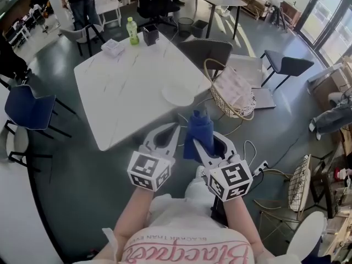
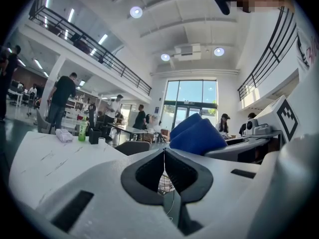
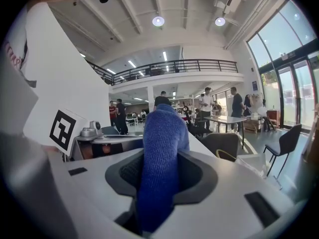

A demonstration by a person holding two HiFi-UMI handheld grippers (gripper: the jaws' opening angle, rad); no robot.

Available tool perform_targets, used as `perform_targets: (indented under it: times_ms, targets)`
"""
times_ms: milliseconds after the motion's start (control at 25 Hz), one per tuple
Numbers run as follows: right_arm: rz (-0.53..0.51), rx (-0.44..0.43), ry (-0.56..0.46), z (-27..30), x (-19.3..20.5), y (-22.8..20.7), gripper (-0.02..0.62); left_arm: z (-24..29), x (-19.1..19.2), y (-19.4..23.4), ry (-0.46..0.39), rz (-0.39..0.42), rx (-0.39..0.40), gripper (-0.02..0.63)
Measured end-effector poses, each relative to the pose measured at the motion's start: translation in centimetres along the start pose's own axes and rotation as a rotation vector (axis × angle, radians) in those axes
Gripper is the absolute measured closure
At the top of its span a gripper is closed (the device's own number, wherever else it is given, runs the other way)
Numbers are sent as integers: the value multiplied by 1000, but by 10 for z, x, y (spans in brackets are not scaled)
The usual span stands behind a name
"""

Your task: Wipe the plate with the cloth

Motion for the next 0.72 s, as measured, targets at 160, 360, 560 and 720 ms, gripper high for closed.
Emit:
perform_targets:
  times_ms: [160, 360, 560, 720]
  targets:
    - [-7, -43, 27, 16, -15, -42, 462, 37, 1, 2, 10, -19, -62, 601]
    - [-23, -105, 47, 30, -38, -97, 462, 88, -4, -2, 13, -32, -145, 601]
    - [-50, -185, 88, 43, -54, -145, 462, 129, -4, -7, 27, -45, -232, 601]
    - [-68, -262, 123, 55, -62, -177, 462, 152, 1, -13, 42, -72, -330, 601]
Point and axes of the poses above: the fingertips, and each gripper's own axes: z forward along the fingers, y to its left, x out of its underside, the point moved 7 cm from there along -z, backward along the fingers, and after that the axes turned 14 degrees about z, right-handed, at the moved point
